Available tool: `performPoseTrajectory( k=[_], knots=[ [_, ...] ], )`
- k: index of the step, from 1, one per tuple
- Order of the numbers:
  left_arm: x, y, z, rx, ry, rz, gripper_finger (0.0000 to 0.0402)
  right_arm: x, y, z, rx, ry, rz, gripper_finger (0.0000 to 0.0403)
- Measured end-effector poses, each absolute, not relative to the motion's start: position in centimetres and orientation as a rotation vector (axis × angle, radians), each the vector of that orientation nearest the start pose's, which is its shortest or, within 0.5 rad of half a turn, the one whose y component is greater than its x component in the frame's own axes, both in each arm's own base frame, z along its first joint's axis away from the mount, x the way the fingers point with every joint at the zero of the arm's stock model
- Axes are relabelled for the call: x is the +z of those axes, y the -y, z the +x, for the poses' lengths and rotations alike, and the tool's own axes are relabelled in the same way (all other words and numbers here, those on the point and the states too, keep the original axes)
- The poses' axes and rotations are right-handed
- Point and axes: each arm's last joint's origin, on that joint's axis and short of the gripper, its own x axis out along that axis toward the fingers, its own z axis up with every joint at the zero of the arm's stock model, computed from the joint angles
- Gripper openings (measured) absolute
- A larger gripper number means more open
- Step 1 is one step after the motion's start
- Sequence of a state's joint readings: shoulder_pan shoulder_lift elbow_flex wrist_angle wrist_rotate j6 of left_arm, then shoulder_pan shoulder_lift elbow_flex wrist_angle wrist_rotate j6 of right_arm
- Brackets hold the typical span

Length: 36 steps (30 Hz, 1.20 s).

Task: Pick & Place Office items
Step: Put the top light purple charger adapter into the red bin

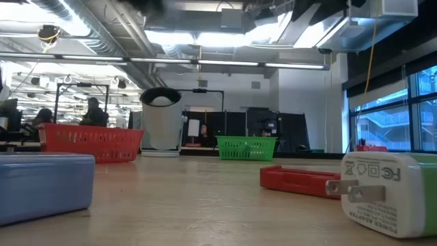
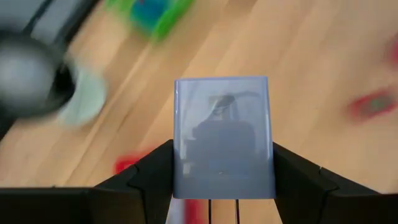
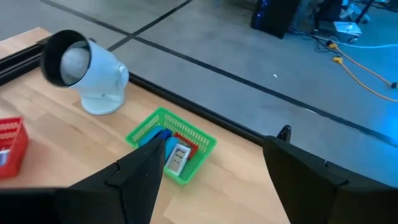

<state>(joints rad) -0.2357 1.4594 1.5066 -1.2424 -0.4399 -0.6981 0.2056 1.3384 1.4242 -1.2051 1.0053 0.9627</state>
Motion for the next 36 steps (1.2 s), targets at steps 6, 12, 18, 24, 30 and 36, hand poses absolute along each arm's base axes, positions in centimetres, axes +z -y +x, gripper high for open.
performPoseTrajectory(
  k=[6, 12, 18, 24, 30, 36],
  knots=[
    [29.6, 4.2, 24.4, 0.596, -1.297, -0.169, 0.0215, 36.5, -1.7, 23.8, -1.074, -0.495, 0.218, 0.0274],
    [24.2, 2.4, 23.3, 0.637, -1.445, -0.169, 0.0215, 35.3, -1.4, 25.3, -1.095, -0.542, 0.196, 0.0274],
    [21.1, 0.4, 23.0, 0.646, -1.46, -0.217, 0.0215, 32.9, -1.2, 27.6, -1.109, -0.64, 0.172, 0.0274],
    [19.8, -0.9, 22.8, 0.601, -1.483, -0.199, 0.0215, 30.7, -0.8, 29.4, -1.097, -0.759, 0.189, 0.0274],
    [19.5, -1.4, 22.6, 0.625, -1.486, -0.212, 0.0231, 29.4, -1.1, 30.1, -0.997, -0.904, 0.299, 0.0274],
    [19.7, -1.4, 22.5, 0.603, -1.506, -0.206, 0.0253, 28.2, -2.6, 30.6, -0.772, -1.126, 0.438, 0.0274]
  ],
)
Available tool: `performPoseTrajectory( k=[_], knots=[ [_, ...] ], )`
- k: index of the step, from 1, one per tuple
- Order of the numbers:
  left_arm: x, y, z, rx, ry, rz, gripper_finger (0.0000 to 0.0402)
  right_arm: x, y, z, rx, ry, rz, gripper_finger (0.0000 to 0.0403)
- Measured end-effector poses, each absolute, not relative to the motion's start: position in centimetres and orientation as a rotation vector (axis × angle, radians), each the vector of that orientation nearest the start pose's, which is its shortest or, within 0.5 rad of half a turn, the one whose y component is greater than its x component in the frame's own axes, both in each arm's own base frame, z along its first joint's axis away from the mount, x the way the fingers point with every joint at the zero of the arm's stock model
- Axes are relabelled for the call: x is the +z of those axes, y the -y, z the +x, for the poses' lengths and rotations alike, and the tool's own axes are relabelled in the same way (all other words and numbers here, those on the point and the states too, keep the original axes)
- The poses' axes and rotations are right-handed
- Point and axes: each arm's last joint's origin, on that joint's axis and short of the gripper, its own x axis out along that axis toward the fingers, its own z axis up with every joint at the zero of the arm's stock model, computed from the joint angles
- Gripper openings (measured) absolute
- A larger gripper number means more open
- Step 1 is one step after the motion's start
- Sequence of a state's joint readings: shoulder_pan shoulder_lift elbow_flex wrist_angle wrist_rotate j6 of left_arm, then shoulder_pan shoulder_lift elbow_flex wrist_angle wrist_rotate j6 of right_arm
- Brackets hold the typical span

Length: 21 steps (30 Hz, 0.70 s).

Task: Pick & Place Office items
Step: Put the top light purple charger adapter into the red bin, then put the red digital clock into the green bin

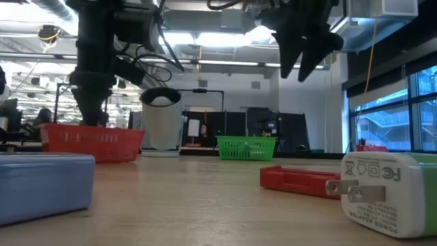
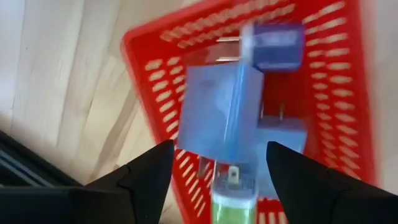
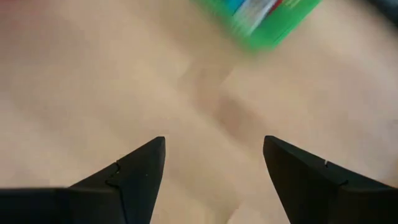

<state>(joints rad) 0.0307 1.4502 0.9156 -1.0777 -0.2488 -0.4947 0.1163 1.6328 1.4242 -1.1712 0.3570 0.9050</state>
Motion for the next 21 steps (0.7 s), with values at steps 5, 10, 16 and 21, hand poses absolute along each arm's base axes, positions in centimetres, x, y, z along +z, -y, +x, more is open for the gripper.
performPoseTrajectory(
  k=[5, 10, 16, 21],
  knots=[
    [20.8, -1.4, 23.2, 0.576, -1.474, -0.221, 0.0252, 27.3, -4.3, 30.8, -0.614, -1.251, 0.456, 0.0274],
    [22.6, -1.2, 23.9, 0.534, -1.46, -0.265, 0.0254, 26.2, -6.0, 31.5, -0.524, -1.301, 0.459, 0.0274],
    [25.4, -1.2, 24.7, 0.505, -1.424, -0.295, 0.0252, 23.4, -7.8, 34.1, -0.354, -1.311, 0.431, 0.0274],
    [27.5, -1.2, 25.2, 0.497, -1.38, -0.302, 0.0251, 21.4, -8.8, 35.8, -0.223, -1.296, 0.379, 0.0274]
  ],
)
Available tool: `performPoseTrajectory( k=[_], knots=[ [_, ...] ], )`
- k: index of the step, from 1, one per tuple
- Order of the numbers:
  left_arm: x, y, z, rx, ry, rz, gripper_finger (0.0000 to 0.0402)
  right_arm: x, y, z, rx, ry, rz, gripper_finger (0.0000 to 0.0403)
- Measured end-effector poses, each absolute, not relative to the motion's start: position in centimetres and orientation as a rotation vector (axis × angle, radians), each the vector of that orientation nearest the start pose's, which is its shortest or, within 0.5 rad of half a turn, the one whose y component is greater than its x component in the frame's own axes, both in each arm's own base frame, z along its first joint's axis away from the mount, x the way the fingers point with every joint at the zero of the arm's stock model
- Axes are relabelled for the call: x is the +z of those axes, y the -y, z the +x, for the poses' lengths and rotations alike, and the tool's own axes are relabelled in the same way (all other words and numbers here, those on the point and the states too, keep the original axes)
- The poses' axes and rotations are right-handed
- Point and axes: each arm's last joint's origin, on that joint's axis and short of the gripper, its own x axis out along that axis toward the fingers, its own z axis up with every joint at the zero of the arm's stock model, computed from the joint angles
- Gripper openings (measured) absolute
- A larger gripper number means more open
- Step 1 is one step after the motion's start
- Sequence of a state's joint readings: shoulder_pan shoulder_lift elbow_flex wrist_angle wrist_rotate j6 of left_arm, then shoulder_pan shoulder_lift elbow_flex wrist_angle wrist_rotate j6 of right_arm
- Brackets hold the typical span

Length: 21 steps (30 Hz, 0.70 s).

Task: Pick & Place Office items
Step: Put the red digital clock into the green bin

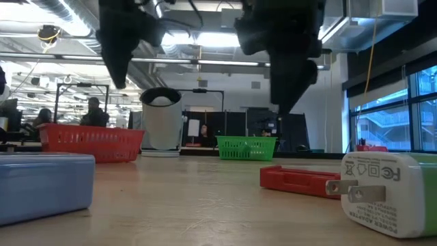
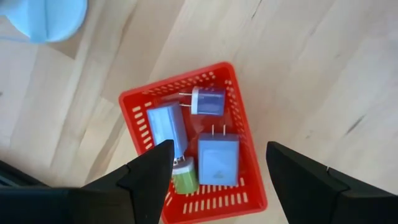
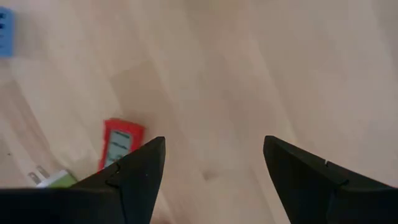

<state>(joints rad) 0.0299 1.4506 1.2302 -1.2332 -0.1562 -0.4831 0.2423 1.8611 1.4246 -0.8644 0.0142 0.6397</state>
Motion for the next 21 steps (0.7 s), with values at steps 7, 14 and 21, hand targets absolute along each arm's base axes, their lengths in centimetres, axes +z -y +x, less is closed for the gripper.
performPoseTrajectory(
  k=[7, 14, 21],
  knots=[
    [29.5, -1.0, 25.0, 0.5, -1.381, -0.303, 0.0251, 21.3, -9.8, 36.4, -0.173, -1.22, 0.302, 0.0274],
    [30.3, -0.3, 25.0, 0.557, -1.351, -0.38, 0.0251, 20.5, -11.4, 36.4, -0.154, -1.227, 0.285, 0.0274],
    [30.4, 0.1, 25.1, 0.623, -1.31, -0.468, 0.0251, 19.9, -14.7, 35.7, -0.089, -1.232, 0.266, 0.0274]
  ],
)
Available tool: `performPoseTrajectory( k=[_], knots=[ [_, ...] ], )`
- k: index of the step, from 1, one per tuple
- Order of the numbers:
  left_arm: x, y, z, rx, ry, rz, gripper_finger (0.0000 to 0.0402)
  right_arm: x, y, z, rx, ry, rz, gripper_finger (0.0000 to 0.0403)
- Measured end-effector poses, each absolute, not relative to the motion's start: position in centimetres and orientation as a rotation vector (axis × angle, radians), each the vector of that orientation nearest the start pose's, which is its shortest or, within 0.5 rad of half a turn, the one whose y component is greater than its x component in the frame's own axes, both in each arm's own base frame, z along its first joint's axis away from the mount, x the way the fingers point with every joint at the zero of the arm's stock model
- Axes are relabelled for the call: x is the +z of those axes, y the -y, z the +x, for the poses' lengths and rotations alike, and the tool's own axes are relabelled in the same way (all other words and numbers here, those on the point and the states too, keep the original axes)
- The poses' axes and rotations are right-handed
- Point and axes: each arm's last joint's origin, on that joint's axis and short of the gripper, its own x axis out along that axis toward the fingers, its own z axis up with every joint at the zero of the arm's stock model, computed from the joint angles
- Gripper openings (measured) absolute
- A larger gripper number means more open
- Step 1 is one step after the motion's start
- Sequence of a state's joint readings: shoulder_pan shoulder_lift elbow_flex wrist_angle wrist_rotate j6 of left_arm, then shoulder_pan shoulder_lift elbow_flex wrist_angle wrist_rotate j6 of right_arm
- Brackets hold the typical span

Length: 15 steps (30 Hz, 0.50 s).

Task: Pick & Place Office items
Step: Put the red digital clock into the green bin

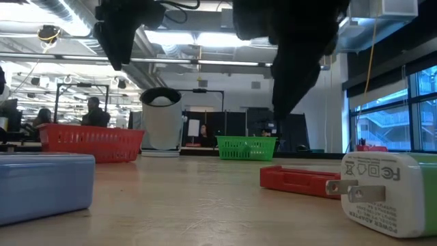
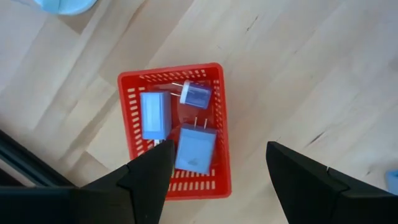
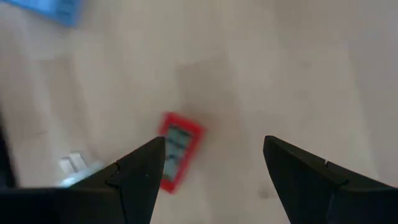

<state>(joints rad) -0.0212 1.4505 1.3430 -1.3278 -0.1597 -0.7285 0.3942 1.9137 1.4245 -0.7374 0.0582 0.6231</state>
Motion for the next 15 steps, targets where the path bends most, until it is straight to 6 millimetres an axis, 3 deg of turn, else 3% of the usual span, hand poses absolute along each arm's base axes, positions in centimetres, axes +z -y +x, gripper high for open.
performPoseTrajectory(
  k=[9, 15],
  knots=[
    [30.4, 0.2, 25.4, 0.693, -1.256, -0.579, 0.0251, 19.9, -16.8, 35.6, -0.349, -1.022, 0.39, 0.0274],
    [30.4, 1.0, 25.4, 0.68, -1.253, -0.57, 0.0251, 18.3, -17.4, 36.3, -0.415, -1.0, 0.513, 0.0274]
  ],
)
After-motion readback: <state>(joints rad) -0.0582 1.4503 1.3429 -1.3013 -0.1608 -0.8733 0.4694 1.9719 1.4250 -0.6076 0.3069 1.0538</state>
